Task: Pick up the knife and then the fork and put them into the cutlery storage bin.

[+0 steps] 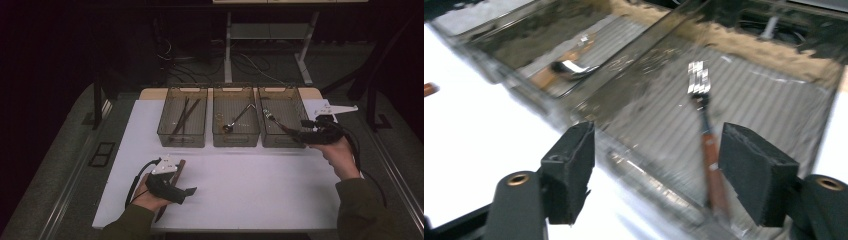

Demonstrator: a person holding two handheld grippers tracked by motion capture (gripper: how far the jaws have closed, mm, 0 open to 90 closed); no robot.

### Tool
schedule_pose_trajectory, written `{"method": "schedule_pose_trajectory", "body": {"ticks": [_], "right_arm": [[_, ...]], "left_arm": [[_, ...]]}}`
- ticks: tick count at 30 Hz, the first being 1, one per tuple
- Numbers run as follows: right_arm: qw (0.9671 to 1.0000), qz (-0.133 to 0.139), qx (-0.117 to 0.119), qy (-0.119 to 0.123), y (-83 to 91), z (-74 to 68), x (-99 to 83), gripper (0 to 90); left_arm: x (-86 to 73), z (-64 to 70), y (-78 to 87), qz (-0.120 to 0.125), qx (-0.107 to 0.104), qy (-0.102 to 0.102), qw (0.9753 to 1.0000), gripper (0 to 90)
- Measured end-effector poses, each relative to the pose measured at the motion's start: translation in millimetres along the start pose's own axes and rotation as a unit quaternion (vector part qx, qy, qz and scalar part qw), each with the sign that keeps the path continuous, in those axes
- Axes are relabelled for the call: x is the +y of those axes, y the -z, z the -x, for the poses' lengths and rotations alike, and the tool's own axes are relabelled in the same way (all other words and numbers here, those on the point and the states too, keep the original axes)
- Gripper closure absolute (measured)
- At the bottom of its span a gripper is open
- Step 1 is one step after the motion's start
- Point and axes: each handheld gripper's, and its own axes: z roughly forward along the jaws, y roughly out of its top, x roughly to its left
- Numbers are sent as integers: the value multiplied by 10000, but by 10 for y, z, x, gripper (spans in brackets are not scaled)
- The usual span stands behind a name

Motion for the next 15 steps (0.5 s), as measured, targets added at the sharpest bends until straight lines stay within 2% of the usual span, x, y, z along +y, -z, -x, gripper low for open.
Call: {"method": "schedule_pose_trajectory", "body": {"ticks": [5, 8, 11, 15], "right_arm": [[9997, 34, 140, 205, 73, -215, -204, 258], [9994, 142, 262, 178, 91, -301, -321, 227], [9991, 198, 332, 154, 89, -404, -453, 200], [9987, 156, 348, 324, 70, -559, -615, 191]], "left_arm": [[-12, -43, 42, -32, 258, 138, 9996, 116], [-21, -81, 72, -112, 382, 213, 9990, 164], [-32, -107, 87, -168, 454, 355, 9982, 259], [-39, -146, 114, -269, 662, 423, 9965, 395]]}}
